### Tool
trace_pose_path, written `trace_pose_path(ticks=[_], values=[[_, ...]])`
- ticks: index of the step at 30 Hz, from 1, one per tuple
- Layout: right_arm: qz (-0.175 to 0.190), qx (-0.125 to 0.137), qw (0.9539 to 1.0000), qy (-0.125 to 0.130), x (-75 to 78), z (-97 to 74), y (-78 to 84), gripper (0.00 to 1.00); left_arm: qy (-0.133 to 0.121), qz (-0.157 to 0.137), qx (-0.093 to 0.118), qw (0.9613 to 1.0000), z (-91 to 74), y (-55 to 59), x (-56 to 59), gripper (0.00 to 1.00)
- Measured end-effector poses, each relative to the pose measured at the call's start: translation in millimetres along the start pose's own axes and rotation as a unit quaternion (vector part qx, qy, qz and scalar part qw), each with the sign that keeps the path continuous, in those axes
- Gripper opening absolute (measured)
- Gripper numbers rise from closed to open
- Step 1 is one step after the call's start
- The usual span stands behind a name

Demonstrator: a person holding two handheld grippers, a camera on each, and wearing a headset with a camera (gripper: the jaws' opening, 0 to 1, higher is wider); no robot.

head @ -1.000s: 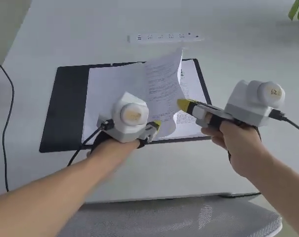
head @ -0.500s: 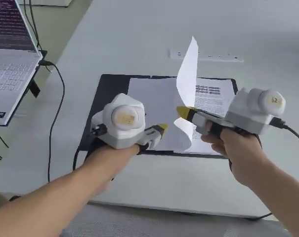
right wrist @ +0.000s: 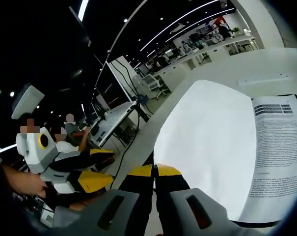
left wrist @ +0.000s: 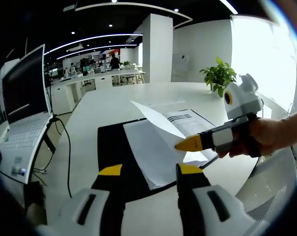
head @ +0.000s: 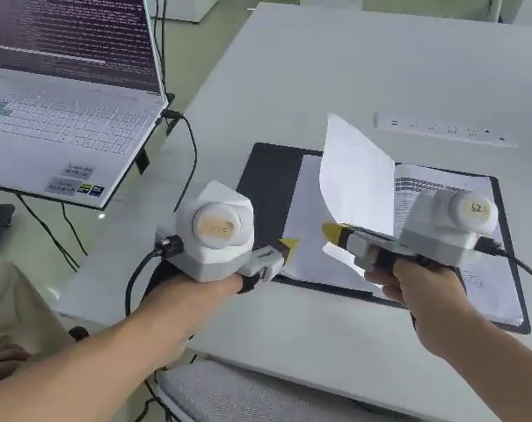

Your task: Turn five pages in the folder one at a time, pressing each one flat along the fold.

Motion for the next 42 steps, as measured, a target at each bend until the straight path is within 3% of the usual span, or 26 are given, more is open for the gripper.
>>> trace_pose_path(ticks=[8,9,15,19,21,26,29,31,33,38,42], values=[[0.004,-0.034,0.9993,0.014,3.9,24.1,21.8,0.00,-0.014,-0.016,-0.018,0.9996,-11.2,23.7,-17.5,0.40],[0.004,-0.038,0.9991,0.016,13.7,29.8,28.7,0.00,-0.015,-0.018,-0.020,0.9995,-11.5,26.3,-18.5,0.40],[0.012,-0.060,0.9977,0.029,9.5,38.3,43.5,0.00,-0.017,-0.025,-0.037,0.9989,-11.2,43.0,-22.8,0.40],[0.018,-0.072,0.9966,0.036,8.5,43.1,52.0,0.00,-0.020,-0.030,-0.041,0.9985,-10.0,48.3,-25.3,0.40],[0.017,-0.077,0.9960,0.042,17.3,46.9,54.9,0.01,-0.020,-0.033,-0.044,0.9983,-7.6,50.9,-26.7,0.40],[0.036,-0.076,0.9958,0.036,8.6,46.3,58.4,0.10,-0.020,-0.032,-0.049,0.9981,-1.4,54.7,-27.2,0.40],[0.045,-0.069,0.9963,0.027,4.0,43.9,55.9,0.10,-0.018,-0.036,-0.048,0.9980,1.0,55.7,-27.7,0.40],[0.070,-0.062,0.9956,0.002,-4.7,41.8,51.6,0.10,-0.014,-0.033,-0.052,0.9980,2.1,57.6,-25.6,0.40],[0.071,-0.052,0.9961,-0.004,-7.7,37.2,45.3,0.11,-0.013,-0.031,-0.054,0.9980,4.5,59.3,-25.5,0.40],[0.079,-0.030,0.9963,-0.009,4.1,26.9,26.6,0.12,-0.003,-0.026,-0.056,0.9981,12.3,59.6,-19.4,0.38],[0.090,-0.016,0.9957,-0.014,18.7,17.4,9.9,0.12,0.013,-0.020,-0.044,0.9987,26.0,55.9,-11.4,0.34]])
Point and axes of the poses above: the centre of the closed fingertips' face, and the gripper's own axes: z roughly forward along the fingers, x roughly to its right, y roughly out of its underside, the point moved 2 cm from there along -z, roughly backward along the fingers, and after that the axes turned 2 degrees about y, right-handed, at the moved point
